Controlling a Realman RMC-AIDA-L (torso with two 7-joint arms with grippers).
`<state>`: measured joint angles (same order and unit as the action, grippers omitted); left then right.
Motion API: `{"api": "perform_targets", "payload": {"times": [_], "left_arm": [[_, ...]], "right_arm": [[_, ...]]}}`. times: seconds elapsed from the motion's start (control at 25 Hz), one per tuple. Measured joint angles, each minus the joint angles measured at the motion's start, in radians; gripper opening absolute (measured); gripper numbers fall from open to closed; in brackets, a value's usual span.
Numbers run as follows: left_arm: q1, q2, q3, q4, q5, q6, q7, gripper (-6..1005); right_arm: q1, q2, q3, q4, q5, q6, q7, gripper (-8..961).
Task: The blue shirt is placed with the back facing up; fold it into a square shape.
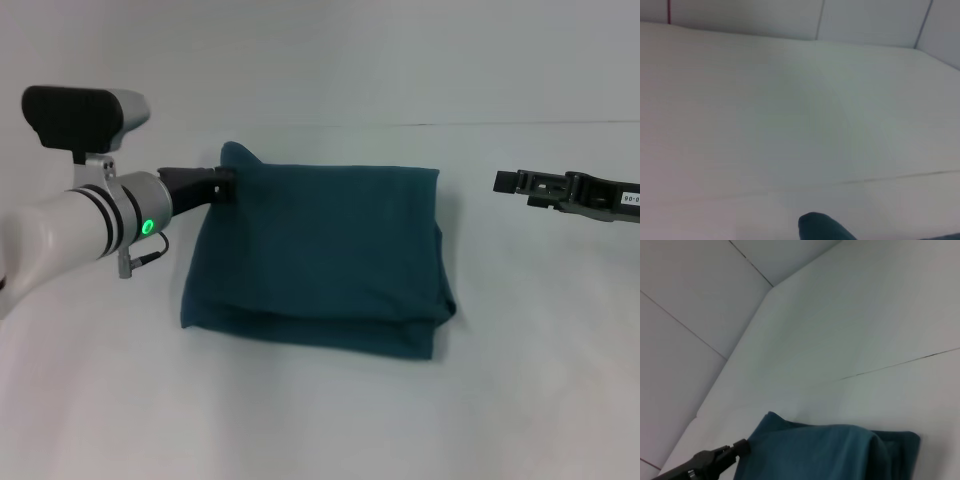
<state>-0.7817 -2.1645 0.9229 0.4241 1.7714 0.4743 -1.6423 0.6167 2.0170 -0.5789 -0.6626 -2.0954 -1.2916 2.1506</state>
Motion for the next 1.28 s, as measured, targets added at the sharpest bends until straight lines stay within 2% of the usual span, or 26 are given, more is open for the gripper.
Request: {"api": "perform_targets", "payload": {"times": [0.28,0.52,0.88,1.04,1.28], "left_arm": [[0.006,0.006,-0.046,0.015,0.000,-0.011,-0.001,77],[0.042,0.004,-0.078,0.044,0.000,-0.008,-0.001,93],[0.055,0.001,-0.076,0.053,0.000,0.025,-0.004,118],[0.075,0.000,-0.078,0.084,0.001,0.096,-0.001,128],[0.140,-0.002,-0.091,0.172,-0.049,0.202,-0.004,145]], "right_arm": [[0.001,0.000,0.004,0.000,0.000,0.000,0.000,917],[0.007,-0.001,0.000,0.000,0.000,0.000,0.000,917],[0.010,0.000,-0.001,0.000,0.000,0.000,-0.004,918],[0.010,0.002,-0.002,0.000,0.000,0.000,-0.010,918],[0.004,0.004,-0.001,0.001,0.000,0.001,-0.040,918]]}}
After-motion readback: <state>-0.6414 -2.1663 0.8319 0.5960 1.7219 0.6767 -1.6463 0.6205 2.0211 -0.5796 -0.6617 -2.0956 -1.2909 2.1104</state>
